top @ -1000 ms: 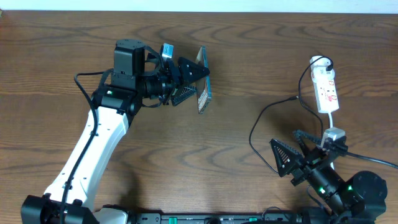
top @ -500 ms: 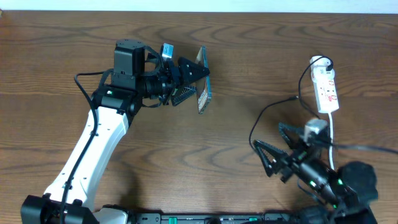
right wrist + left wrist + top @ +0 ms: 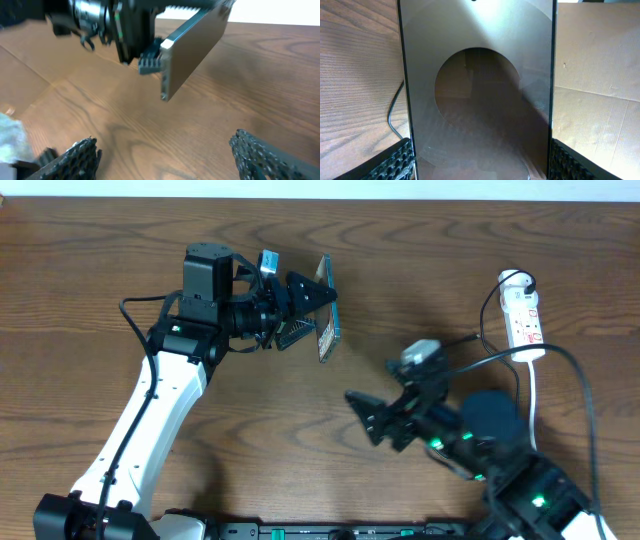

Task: Plug charger to phone and switch on socket
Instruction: 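Move the right gripper toward the phone held by the left gripper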

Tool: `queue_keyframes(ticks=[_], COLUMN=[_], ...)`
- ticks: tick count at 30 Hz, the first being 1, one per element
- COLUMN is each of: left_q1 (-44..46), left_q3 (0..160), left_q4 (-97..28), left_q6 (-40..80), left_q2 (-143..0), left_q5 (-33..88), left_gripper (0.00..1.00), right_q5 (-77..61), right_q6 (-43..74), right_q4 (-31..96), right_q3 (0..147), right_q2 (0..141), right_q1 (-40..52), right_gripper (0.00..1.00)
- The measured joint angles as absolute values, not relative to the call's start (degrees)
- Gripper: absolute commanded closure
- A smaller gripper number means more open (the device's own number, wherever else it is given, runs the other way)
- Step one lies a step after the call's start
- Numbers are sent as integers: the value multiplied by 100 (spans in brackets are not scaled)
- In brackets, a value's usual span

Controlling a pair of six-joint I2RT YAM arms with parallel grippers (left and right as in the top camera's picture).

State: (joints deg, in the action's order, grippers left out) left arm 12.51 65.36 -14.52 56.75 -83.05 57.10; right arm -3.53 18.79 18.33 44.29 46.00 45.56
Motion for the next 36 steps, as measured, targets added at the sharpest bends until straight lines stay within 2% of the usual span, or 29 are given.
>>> queue_keyframes(ticks=[6,11,21,36], left_q1=[1251,1251,1251,1251], left_q3=[6536,6536,6536,6536], left_q4=[-1450,-1452,-1450,-1452], left_q6=[5682,5682,5682,5682], left_q2=[-8305,-8305,-8305,-8305], left_q5=[5706,5712,5710,5708], left_gripper=[36,36,37,36], right_q5=[1802,3057,3789,3935], right_q6=[1949,2102,2174,2193], right_q4=[1184,379,-325,-945], right_q3=[4429,4431,4431,4431], right_q2=[5336,6117,6434,6836], right_q1=[5942,6254,6270,6123], right_gripper=[12,11,12,15])
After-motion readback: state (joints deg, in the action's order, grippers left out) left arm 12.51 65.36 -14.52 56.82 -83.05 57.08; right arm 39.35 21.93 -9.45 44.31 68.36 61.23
